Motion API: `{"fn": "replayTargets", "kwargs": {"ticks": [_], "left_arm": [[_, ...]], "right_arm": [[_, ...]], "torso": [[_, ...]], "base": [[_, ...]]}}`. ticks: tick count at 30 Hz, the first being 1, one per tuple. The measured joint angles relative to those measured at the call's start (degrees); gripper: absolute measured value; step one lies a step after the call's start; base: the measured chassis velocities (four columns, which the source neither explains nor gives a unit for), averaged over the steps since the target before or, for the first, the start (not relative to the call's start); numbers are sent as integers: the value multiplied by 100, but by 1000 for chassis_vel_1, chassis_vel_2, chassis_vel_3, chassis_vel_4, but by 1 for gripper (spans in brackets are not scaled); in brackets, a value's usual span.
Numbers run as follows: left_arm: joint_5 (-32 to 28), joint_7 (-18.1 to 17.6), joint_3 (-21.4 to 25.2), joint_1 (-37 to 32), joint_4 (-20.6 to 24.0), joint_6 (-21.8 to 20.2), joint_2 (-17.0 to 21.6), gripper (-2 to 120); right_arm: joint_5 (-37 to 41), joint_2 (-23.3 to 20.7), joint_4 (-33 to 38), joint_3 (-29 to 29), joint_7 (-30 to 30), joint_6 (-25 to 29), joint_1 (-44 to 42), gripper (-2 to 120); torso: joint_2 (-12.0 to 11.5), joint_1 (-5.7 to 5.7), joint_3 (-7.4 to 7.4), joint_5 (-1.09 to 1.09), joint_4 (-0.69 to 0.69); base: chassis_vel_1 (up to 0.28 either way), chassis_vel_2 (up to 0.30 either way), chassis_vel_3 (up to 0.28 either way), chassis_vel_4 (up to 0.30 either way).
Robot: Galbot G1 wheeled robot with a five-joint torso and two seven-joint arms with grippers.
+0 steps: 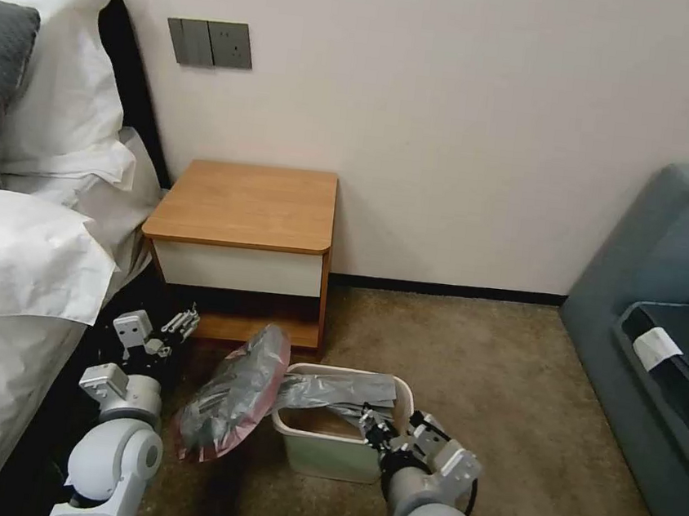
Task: Pick up the garbage bag from the table and place it over the trash can.
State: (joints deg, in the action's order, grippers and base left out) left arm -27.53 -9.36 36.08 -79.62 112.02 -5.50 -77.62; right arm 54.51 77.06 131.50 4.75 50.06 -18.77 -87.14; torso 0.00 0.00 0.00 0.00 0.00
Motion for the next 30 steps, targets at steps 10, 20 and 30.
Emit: {"fn": "replayTargets", "kwargs": {"ticks": [10,20,30], "left_arm": [[-1063,-110,-190,-128,684,-1368,401,100],[-1315,533,-497,-251,1198,-1448,453,100],[-2309,972,-542,-83,1887,-2379,426,100]], "right_arm": [[-54,-420,599,701,-26,-2,-415,95],[-598,-322,704,1195,-313,345,-553,100],[-1143,-186,594,1036,-600,542,-613,100]], "torso": [[0,0,0,1,-1],[0,0,0,1,-1],[0,0,0,1,0]], "base": [[0,0,0,0],[0,0,0,0],[0,0,0,0]]}}
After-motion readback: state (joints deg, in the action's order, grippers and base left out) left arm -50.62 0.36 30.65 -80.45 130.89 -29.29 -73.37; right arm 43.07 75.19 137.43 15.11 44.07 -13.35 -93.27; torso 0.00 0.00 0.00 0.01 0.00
